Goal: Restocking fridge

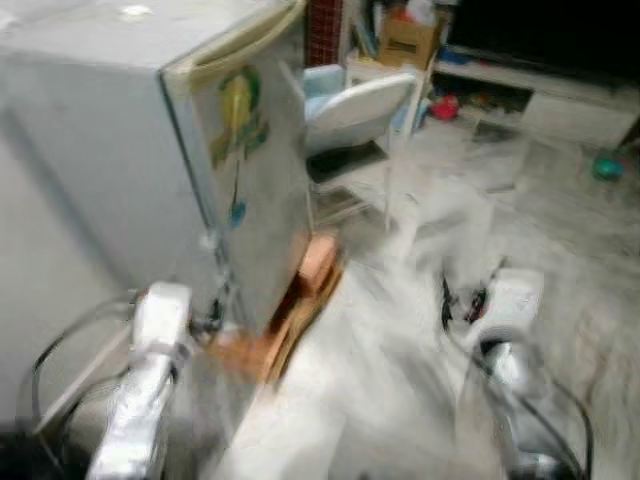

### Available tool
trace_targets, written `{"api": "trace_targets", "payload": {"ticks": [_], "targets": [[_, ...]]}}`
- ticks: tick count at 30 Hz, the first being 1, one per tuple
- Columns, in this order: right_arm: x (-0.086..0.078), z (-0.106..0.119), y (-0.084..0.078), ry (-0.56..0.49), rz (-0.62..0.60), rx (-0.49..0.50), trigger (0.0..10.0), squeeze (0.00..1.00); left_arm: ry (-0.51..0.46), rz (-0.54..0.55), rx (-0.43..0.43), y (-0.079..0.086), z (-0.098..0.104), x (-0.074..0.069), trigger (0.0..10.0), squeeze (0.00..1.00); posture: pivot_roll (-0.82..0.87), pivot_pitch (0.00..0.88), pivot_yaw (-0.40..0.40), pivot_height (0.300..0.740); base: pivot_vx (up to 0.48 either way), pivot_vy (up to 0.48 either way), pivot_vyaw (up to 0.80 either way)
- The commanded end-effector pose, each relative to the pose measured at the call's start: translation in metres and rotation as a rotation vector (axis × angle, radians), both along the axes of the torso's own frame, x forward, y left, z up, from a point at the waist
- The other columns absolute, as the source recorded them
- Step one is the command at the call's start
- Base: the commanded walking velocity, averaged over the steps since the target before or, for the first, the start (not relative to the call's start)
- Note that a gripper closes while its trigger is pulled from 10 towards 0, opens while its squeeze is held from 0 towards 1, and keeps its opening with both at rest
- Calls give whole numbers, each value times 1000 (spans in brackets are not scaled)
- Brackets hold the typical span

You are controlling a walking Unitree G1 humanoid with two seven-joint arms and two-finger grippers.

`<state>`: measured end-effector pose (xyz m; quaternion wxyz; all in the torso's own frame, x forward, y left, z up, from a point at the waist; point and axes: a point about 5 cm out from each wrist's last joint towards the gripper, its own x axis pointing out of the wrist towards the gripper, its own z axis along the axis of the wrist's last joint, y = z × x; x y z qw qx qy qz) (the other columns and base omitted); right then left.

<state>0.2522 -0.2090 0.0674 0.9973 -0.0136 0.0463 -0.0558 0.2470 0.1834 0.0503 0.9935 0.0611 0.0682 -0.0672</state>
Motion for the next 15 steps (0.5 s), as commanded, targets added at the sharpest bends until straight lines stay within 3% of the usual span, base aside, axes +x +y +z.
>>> {"api": "trace_targets", "payload": {"ticks": [1, 9, 15], "targets": [[6, 7, 8, -30, 24, 9, 10000, 0, 8, 18, 24, 9, -1, -3, 10000, 0, -31, 0, -1, 740, 330, 319, -800], [8, 8, 4, -35, 16, 1, 10000, 0, 12, 10, 10, 6, -3, -3, 10000, 0, -33, 0, 0, 740, 337, 214, -800], [8, 7, 3, -32, 15, -8, 10000, 0, 10, -3, 16, 4, -2, -3, 10000, 0, -33, 0, -2, 740, 95, 95, 0]]}}
